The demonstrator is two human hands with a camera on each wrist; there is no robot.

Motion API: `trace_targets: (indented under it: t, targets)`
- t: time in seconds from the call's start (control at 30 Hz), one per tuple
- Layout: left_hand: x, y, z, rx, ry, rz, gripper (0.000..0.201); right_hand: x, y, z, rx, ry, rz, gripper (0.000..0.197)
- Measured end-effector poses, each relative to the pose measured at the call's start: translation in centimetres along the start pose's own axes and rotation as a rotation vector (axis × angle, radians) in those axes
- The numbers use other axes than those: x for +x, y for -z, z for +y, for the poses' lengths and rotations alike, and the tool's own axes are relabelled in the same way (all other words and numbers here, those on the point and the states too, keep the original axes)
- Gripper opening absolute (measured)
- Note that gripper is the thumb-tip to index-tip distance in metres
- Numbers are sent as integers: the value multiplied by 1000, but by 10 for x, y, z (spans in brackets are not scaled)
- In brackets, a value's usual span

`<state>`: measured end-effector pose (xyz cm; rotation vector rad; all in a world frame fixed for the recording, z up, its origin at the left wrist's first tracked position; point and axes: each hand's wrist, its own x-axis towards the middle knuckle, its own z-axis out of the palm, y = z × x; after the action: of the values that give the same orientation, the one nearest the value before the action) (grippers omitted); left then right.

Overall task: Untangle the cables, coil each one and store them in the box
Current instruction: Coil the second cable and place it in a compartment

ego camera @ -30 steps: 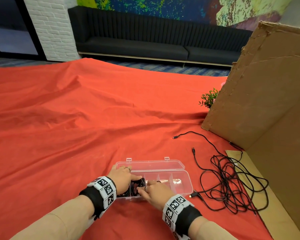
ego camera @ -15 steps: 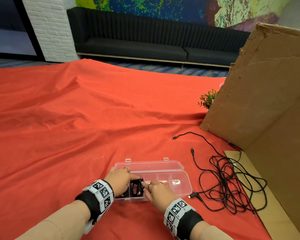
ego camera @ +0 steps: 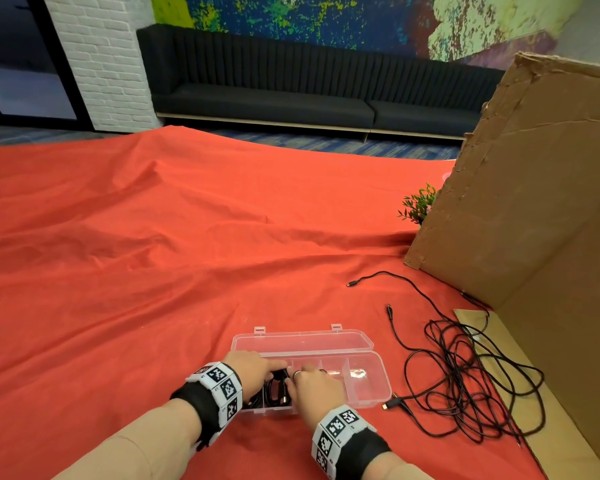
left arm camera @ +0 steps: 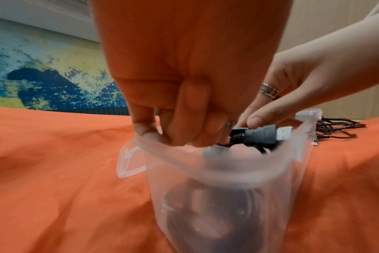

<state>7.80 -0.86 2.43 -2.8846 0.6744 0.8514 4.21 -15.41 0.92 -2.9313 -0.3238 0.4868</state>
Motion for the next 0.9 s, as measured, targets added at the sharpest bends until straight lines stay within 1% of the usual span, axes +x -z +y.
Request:
trace_targets:
  t: [0.07,0.1,0.23,0.37,0.47,0.57,0.7,0.9]
  targets:
    - [3,6,-4,-18,-42,-56,61,2,0,2,12,-9,1,37]
    - [4,10,-5,-19,-65,-71,63,4,1,4,28,-18,-1,36]
    - [7,21,-3,49,-124,-110,60,6,2,11,184,-51,13,31]
    - [17,21,-1,173,-157,-67,54,5,-4,16,309,-67,67,27]
    - [21,21,1,252,-161,-63,50,5,-8,18,338,-69,87,27]
    - [21,19,2,285,-161,-43,46,6,-11,20,368,-75,106,26]
    - [19,15,4,288,-152,-14,36,5,-15,19,411,-80,118,24]
    - [20,11,2,309,-170,12,46,6,-14,21,447,-110,130,18]
